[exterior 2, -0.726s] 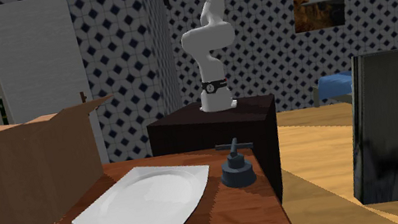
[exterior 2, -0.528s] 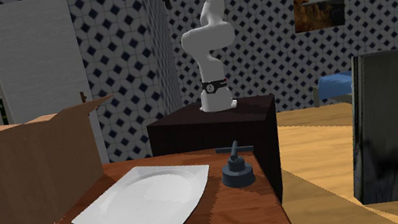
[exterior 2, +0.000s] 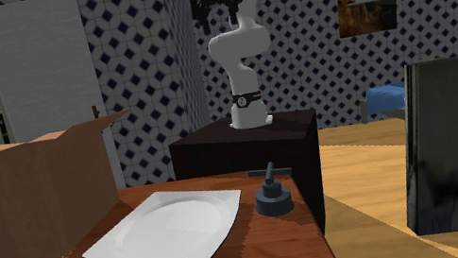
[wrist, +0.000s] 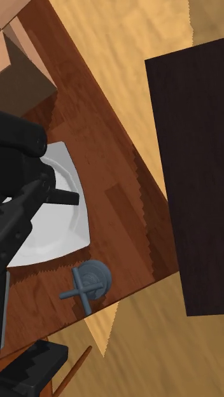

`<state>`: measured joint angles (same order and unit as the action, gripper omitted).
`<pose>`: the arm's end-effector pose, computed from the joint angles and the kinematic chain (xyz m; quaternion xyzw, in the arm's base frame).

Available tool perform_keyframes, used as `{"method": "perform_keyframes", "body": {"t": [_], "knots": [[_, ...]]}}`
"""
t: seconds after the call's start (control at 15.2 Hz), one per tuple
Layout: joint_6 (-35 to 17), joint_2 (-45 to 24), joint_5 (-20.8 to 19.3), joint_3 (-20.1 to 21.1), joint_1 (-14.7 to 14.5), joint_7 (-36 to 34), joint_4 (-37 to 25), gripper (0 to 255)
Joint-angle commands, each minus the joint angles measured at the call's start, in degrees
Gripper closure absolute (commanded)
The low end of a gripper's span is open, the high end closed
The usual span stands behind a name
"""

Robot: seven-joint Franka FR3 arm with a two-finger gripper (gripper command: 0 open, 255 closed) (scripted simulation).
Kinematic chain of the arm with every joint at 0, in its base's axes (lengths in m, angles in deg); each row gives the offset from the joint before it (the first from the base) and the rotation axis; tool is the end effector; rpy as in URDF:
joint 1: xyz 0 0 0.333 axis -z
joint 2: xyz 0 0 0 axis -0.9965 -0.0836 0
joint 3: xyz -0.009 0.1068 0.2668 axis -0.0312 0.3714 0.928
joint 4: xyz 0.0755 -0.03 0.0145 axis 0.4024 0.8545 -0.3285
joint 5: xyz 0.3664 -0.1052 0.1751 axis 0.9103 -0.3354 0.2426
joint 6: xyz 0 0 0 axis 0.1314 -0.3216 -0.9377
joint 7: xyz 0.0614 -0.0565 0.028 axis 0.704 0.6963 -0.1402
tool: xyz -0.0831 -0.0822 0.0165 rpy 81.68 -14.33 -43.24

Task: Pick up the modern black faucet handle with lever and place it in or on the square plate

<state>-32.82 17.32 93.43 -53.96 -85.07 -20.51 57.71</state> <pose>0.3780 0.0651 0.4601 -0.9933 0.1071 0.0365 0.0214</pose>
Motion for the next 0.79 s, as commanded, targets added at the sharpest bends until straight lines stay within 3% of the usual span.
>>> {"method": "perform_keyframes", "body": {"t": [0.0,0.4,0.73], "knots": [[-4.7,-2.4,0.8,1.9,-0.4,-1.9,2.1,0],[-17.0,-12.3,1.9,7.2,-0.8,-7.1,4.4,0],[-27.0,-23.0,0.5,11.3,-0.3,-12.5,3.8,0]]}}
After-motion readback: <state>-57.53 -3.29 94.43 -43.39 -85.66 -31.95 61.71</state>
